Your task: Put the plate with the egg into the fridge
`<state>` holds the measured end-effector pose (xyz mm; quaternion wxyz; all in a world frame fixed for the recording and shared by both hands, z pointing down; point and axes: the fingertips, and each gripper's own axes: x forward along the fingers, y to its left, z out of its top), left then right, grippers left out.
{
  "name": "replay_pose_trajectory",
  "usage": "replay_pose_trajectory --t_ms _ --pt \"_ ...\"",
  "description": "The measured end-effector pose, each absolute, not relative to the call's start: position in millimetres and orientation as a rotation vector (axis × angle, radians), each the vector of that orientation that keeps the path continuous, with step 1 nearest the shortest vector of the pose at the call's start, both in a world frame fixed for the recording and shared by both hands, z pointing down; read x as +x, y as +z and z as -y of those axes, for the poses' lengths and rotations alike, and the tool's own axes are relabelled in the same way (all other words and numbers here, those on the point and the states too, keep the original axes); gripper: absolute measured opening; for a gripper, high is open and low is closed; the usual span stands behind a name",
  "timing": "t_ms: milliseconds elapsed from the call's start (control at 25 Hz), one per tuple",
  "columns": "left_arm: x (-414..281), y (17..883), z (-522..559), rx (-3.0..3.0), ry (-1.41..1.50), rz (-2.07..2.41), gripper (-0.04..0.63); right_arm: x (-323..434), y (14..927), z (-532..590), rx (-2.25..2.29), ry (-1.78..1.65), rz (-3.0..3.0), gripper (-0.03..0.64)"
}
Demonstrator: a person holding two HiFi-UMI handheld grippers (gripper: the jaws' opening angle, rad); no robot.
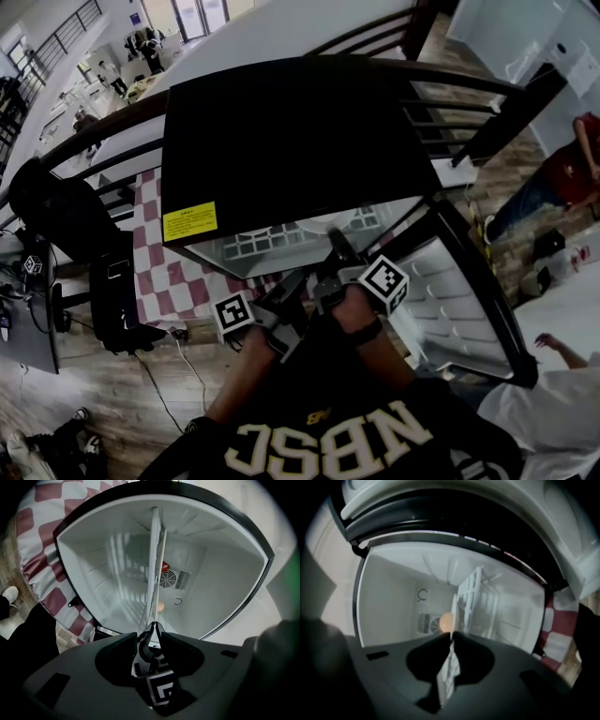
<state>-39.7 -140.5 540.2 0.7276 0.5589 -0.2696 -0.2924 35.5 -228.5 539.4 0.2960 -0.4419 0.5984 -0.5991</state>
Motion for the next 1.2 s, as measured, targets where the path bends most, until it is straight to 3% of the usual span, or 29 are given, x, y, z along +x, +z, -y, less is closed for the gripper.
replay_pose_trajectory --t_ms 520,760,840,1040,1200 --pt "-50.3 538.6 101.3 1.201 -0.645 0.557 0.175 34.5 537.3 245.4 -1.411 -1.485 -1.84 0.045" --pt "-65.9 531.1 82.2 1.228 -0.666 0.548 0.175 18.2 531.8 227.6 -1.499 -1.452 -2.161 0.245" --pt "-68.1 531.5 74.6 1.233 -0.661 0.541 0.175 19.4 534.0 219.9 -1.539 -1.423 -2.208 0.283" --pt "-67.4 526.2 57.0 1.322 -0.618 0.522 0.175 26.6 527.2 186.9 -1.563 -1.318 -2.243 0.296" --pt "-78.7 506.4 61.7 1.558 -0.574 0.612 0.172 38.6 506.4 154.6 -1.731 -1.022 -2.385 0.296"
